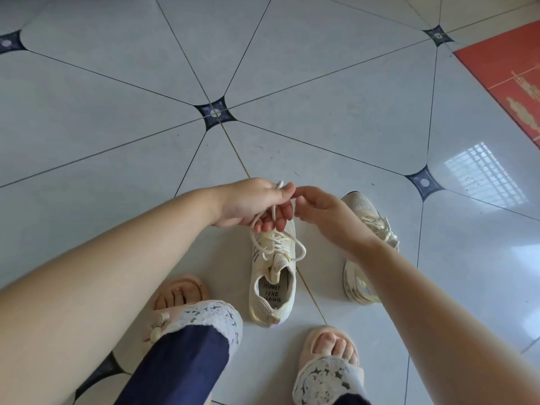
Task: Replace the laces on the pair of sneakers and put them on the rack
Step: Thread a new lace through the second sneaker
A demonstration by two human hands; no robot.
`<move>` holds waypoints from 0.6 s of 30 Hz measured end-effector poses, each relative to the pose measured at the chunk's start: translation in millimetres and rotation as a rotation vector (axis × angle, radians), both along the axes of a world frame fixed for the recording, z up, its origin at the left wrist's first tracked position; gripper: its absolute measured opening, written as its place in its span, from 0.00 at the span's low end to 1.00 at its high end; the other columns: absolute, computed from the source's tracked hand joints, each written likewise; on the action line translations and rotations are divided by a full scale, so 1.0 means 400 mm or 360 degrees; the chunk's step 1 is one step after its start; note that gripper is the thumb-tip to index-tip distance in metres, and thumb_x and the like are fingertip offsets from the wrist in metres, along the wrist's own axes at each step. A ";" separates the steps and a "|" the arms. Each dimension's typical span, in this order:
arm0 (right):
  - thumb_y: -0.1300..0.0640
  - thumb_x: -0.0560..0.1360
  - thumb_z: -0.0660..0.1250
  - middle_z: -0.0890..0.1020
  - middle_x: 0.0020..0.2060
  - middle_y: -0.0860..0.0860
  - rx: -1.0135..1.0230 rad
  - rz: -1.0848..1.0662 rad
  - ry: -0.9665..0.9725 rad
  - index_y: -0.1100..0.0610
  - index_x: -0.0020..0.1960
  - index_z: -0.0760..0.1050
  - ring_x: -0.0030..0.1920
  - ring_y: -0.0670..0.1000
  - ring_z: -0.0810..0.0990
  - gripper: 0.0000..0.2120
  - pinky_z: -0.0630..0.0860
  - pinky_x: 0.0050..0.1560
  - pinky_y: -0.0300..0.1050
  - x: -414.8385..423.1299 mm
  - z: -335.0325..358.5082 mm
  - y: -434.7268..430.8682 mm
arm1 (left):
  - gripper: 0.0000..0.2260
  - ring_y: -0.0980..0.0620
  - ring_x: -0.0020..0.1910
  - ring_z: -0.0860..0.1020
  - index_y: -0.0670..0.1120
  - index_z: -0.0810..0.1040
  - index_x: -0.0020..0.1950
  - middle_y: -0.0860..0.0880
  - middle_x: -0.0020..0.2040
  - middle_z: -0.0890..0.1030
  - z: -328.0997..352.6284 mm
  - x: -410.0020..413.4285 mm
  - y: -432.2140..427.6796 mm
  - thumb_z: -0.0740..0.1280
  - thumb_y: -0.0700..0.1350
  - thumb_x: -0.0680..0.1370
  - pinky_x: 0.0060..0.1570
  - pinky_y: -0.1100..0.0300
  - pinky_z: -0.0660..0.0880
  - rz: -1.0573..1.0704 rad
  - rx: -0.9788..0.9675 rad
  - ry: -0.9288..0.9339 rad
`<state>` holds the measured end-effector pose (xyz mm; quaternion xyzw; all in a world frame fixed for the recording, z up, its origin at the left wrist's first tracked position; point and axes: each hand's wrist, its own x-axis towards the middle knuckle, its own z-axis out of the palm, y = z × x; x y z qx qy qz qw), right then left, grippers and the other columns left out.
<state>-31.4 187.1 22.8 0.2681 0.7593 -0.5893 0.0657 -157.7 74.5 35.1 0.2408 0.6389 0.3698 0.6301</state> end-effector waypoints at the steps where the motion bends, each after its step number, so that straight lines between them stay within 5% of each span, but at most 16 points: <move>1: 0.60 0.79 0.59 0.77 0.36 0.45 -0.0051 0.0005 0.0025 0.47 0.52 0.75 0.39 0.41 0.74 0.10 0.71 0.50 0.41 -0.001 -0.002 -0.001 | 0.21 0.56 0.25 0.70 0.42 0.74 0.42 0.48 0.31 0.77 0.001 -0.001 0.000 0.51 0.55 0.81 0.25 0.65 0.66 -0.0034 -0.0011 0.0007; 6: 0.59 0.77 0.63 0.79 0.42 0.49 -0.0034 0.0034 0.0040 0.46 0.47 0.75 0.42 0.43 0.77 0.08 0.72 0.52 0.41 -0.013 0.004 0.002 | 0.24 0.55 0.22 0.69 0.41 0.75 0.38 0.47 0.28 0.78 0.015 -0.006 0.006 0.49 0.54 0.81 0.23 0.66 0.65 -0.0143 -0.0062 0.0032; 10: 0.60 0.75 0.65 0.80 0.49 0.49 -0.0059 -0.0005 0.0083 0.46 0.53 0.73 0.46 0.46 0.80 0.11 0.74 0.55 0.43 -0.019 0.014 0.001 | 0.26 0.55 0.23 0.69 0.40 0.77 0.36 0.45 0.30 0.78 0.017 -0.015 0.007 0.49 0.55 0.81 0.23 0.66 0.65 -0.0190 -0.0074 0.0035; 18: 0.57 0.75 0.67 0.81 0.39 0.44 0.0071 0.0011 0.0091 0.54 0.43 0.75 0.42 0.41 0.79 0.03 0.74 0.50 0.39 -0.008 0.006 0.011 | 0.27 0.51 0.32 0.72 0.37 0.79 0.45 0.42 0.38 0.80 0.005 -0.019 0.005 0.49 0.55 0.81 0.32 0.62 0.69 -0.0218 -0.0091 -0.0040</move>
